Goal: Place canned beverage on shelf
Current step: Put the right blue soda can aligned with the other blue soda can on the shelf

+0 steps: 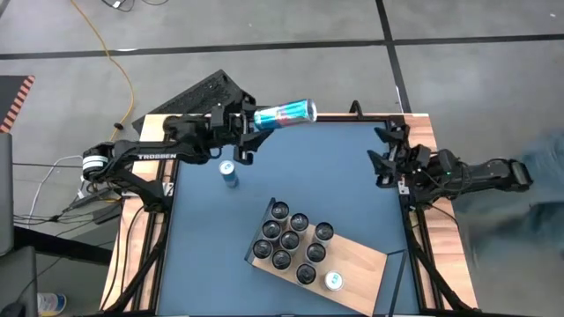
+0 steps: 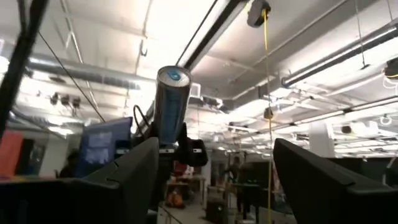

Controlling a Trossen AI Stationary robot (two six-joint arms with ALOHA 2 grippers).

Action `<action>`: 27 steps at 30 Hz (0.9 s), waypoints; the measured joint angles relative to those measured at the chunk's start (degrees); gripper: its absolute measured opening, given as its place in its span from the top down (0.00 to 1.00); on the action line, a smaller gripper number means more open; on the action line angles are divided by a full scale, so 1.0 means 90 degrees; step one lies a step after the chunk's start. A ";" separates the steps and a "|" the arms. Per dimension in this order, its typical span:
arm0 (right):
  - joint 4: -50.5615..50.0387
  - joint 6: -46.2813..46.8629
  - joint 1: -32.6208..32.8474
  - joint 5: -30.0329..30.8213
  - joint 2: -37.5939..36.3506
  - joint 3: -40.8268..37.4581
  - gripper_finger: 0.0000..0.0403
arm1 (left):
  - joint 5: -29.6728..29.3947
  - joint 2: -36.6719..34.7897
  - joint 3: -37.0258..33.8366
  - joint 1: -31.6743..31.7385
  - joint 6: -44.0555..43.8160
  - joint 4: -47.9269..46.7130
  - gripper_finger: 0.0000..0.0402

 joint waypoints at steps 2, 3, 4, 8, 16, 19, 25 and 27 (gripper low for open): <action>0.0034 -0.0019 -0.0154 0.0001 0.0307 0.0107 0.24 | -0.0131 0.0005 -0.0223 -0.0015 -0.0166 0.0290 0.40; 0.0032 -0.0015 -0.0233 0.0001 0.0501 0.0186 0.24 | -0.0186 0.0005 -0.0296 -0.0034 -0.0227 0.0347 0.40; 0.0038 -0.0014 -0.0306 0.0009 0.0728 0.0279 0.24 | -0.0287 0.0005 -0.0362 -0.0065 -0.0245 0.0395 0.40; 0.0010 -0.0014 -0.0524 0.0034 0.1741 0.0818 0.24 | -0.0369 0.0009 -0.0551 -0.0181 -0.0203 0.0605 0.40; 0.0007 -0.0012 -0.0544 -0.0098 0.3531 0.2304 0.24 | -0.0396 0.0010 -0.0592 -0.0438 -0.0131 0.0657 0.40; -0.0041 -0.0011 -0.0531 -0.0526 0.4085 0.2895 0.24 | -0.0383 0.0010 -0.0589 -0.0522 0.0023 0.0657 0.40; -0.0028 0.0036 -0.0522 -0.1692 0.4769 0.3819 0.24 | -0.0197 0.0010 -0.0592 -0.0542 0.0097 0.0814 0.40; -0.0137 0.0055 -0.0516 -0.1901 0.4873 0.4015 0.24 | -0.0171 0.0010 -0.0589 -0.0544 0.0097 0.0813 0.40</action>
